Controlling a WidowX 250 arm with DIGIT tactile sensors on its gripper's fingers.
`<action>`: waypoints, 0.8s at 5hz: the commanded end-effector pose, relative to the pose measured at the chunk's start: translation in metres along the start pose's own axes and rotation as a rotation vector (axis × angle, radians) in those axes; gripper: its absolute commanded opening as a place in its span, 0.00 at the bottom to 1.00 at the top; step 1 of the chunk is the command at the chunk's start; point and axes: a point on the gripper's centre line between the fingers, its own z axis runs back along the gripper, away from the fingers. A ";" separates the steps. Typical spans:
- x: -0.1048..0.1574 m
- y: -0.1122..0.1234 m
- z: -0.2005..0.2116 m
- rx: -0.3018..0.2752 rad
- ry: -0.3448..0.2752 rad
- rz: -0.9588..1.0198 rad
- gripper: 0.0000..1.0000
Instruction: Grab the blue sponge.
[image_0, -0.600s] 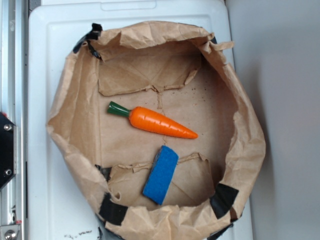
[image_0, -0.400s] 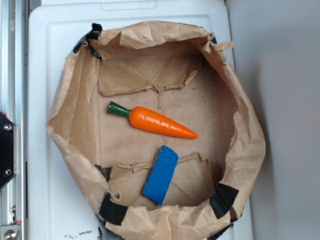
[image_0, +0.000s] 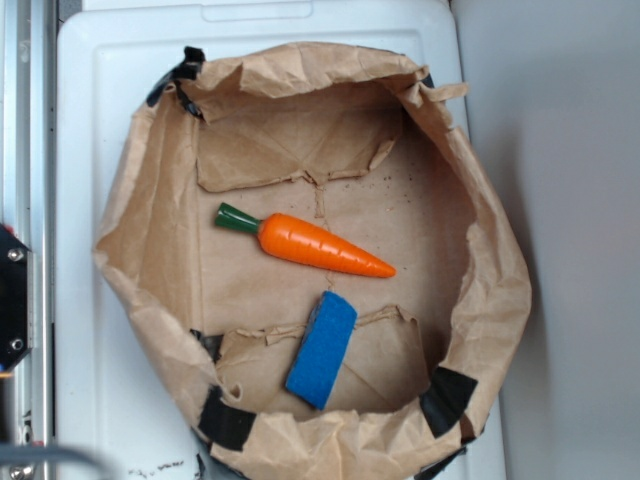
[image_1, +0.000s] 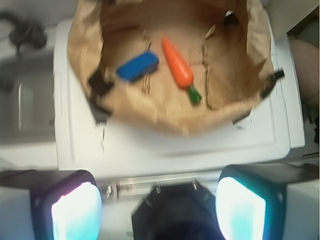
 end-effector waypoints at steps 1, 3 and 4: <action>0.047 -0.013 -0.002 -0.033 -0.095 0.061 1.00; 0.052 -0.011 -0.017 0.030 0.041 0.309 1.00; 0.052 -0.011 -0.017 0.030 0.041 0.309 1.00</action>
